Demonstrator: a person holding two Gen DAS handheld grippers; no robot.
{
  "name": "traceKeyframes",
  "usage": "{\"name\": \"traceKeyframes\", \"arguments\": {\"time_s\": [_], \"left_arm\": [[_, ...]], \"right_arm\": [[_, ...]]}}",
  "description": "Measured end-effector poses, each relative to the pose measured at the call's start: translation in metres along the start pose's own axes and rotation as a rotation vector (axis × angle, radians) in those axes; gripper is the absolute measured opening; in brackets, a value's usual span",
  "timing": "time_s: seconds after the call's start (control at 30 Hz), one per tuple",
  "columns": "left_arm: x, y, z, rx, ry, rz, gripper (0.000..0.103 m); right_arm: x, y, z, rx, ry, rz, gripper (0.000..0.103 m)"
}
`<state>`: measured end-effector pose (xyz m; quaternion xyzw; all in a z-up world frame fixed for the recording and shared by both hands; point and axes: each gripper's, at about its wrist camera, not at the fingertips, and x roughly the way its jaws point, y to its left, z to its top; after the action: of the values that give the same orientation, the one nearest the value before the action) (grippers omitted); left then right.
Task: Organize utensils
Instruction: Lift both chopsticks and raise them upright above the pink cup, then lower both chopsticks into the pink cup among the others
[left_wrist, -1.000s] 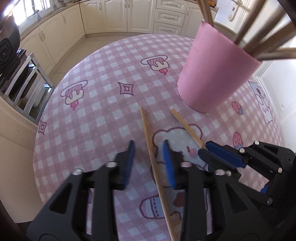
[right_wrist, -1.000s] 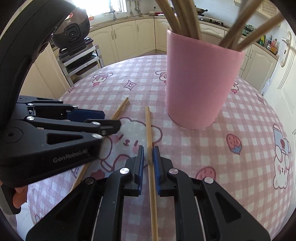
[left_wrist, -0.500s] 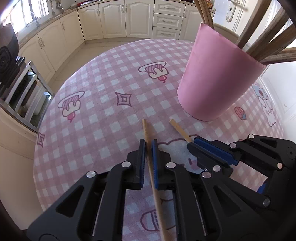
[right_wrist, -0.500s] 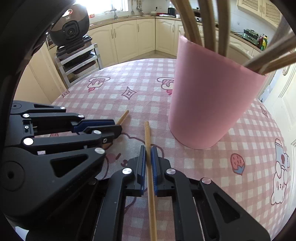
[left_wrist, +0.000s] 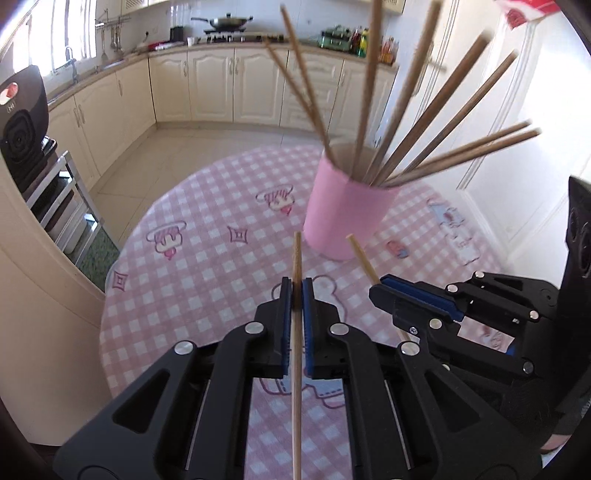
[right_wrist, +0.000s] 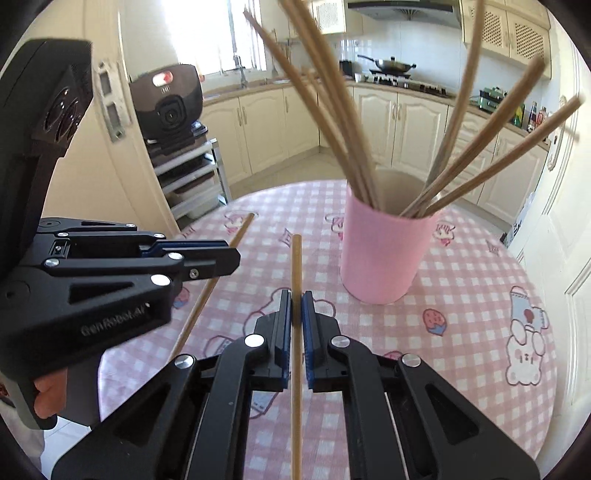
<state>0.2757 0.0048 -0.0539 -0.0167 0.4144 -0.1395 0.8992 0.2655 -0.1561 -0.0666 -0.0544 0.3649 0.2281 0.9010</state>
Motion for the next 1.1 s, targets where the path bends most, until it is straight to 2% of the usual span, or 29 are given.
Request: {"name": "traceKeyframes", "arguments": {"time_s": [0.17,0.4,0.5,0.63,0.7,0.87,0.97,1.1], "left_arm": [[-0.046,-0.011,0.001,0.011,-0.121,-0.014,0.006],[-0.088,-0.032,-0.012,0.029,-0.231,-0.042,0.006],[-0.095,-0.036,-0.014,0.027,-0.252,-0.058,0.006],[-0.105,-0.042,-0.021,0.031,-0.299,-0.037,0.006],[-0.11,-0.041,-0.024,0.014,-0.324,-0.063,0.006],[-0.117,-0.043,-0.034,-0.006,-0.391,-0.065,0.006],[-0.116,-0.043,-0.032,0.006,-0.397,-0.071,0.006],[-0.116,-0.034,-0.017,-0.025,-0.414,-0.083,0.006]], "right_arm": [[-0.044,-0.004,0.004,0.01,-0.1,0.024,0.005],[-0.086,-0.011,0.003,0.047,-0.231,0.048,0.005],[-0.097,-0.011,-0.004,0.043,-0.277,0.032,0.005],[-0.113,-0.009,-0.017,0.04,-0.332,-0.011,0.005],[-0.122,-0.006,-0.023,0.036,-0.37,-0.043,0.005],[-0.133,-0.009,-0.037,0.062,-0.441,-0.059,0.005],[-0.137,-0.015,-0.034,0.083,-0.469,-0.067,0.005],[-0.145,-0.024,-0.023,0.105,-0.519,-0.084,0.005]]}}
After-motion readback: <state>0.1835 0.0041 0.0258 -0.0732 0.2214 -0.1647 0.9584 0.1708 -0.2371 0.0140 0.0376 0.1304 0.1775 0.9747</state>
